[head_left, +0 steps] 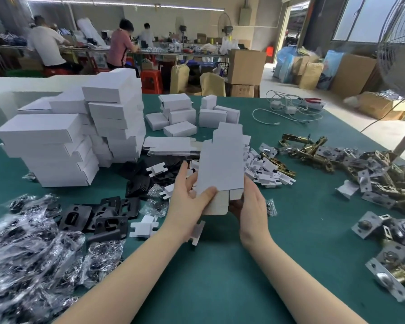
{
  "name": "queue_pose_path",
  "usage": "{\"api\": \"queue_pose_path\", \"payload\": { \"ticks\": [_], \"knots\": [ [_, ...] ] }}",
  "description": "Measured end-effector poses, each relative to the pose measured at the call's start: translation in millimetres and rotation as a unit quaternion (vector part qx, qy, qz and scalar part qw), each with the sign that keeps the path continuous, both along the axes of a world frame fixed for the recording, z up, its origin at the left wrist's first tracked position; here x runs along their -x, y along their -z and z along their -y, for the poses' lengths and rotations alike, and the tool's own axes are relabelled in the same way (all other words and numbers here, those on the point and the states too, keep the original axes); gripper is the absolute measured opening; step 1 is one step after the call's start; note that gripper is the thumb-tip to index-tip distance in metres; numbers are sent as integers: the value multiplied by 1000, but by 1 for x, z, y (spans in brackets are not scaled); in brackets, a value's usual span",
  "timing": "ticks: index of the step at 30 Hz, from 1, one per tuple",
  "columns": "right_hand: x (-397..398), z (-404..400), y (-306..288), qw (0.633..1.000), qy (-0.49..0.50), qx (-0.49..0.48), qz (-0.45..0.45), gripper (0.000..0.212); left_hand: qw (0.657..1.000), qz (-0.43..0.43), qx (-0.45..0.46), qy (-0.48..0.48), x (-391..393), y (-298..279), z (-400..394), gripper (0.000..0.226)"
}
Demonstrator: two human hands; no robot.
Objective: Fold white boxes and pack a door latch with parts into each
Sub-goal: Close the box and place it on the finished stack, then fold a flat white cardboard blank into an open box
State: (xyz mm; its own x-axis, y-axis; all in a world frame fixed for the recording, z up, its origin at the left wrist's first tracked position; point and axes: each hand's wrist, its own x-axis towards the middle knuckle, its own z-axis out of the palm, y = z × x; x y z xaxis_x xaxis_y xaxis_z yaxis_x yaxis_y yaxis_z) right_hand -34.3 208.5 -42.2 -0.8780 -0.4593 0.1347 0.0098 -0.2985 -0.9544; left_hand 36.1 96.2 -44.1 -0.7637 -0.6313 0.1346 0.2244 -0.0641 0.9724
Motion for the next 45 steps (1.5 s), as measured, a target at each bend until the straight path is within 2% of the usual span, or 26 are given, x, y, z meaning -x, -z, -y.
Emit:
{"api": "queue_pose_path", "payload": {
  "ticks": [2,4,6,9,12,15,19,22,25,27,30,32,34,36,40,41,43,45],
  "knots": [
    [2,-3,-2,1000,-12,-7,-12,29,999,18,38,-9,-1,0,1,77],
    [2,-4,-1,998,-34,-41,-42,41,998,25,59,11,-3,-2,0,67],
    [1,-3,2,994,-41,-78,-70,52,996,22,78,29,-4,-5,-4,68],
    [0,-2,3,989,-29,-111,-90,52,992,29,123,-6,-4,-10,-6,66],
    [-1,-2,5,989,-48,-120,-70,49,965,79,244,-60,-4,-6,-8,59],
    [2,-3,2,989,-61,-122,-60,47,930,146,328,-85,-4,-1,-9,63],
    [-6,-2,0,979,31,-157,-127,45,899,153,398,-99,-6,-1,-12,48],
    [-11,-3,-3,968,95,-158,-171,72,887,156,424,-96,-7,-3,-21,46],
    [-9,-6,-6,956,82,-180,-217,87,888,179,411,-102,-8,-9,-22,61],
    [-6,-7,-4,943,81,-211,-243,92,911,149,372,-100,-7,-13,-22,61],
    [4,-10,-1,933,64,-265,-236,93,969,68,237,-24,-10,-15,-22,62],
    [13,-14,-4,929,57,-286,-227,92,989,53,130,49,-8,-18,-17,67],
    [18,-18,-8,921,40,-302,-241,93,994,60,38,77,-4,-25,-10,50],
    [18,-17,-11,908,8,-319,-271,90,996,63,-36,53,-3,-32,-3,30],
    [16,-13,-16,858,-94,-380,-333,75,992,96,-77,22,-9,-36,11,19],
    [18,-14,-17,858,-134,-376,-325,74,991,103,-83,22,-11,-37,15,17],
    [18,-17,-25,894,-188,-329,-239,75,988,114,-94,35,-13,-40,21,15],
    [19,-16,-30,937,-124,-281,-164,50,984,123,-106,69,-14,-41,21,14]
  ]
}}
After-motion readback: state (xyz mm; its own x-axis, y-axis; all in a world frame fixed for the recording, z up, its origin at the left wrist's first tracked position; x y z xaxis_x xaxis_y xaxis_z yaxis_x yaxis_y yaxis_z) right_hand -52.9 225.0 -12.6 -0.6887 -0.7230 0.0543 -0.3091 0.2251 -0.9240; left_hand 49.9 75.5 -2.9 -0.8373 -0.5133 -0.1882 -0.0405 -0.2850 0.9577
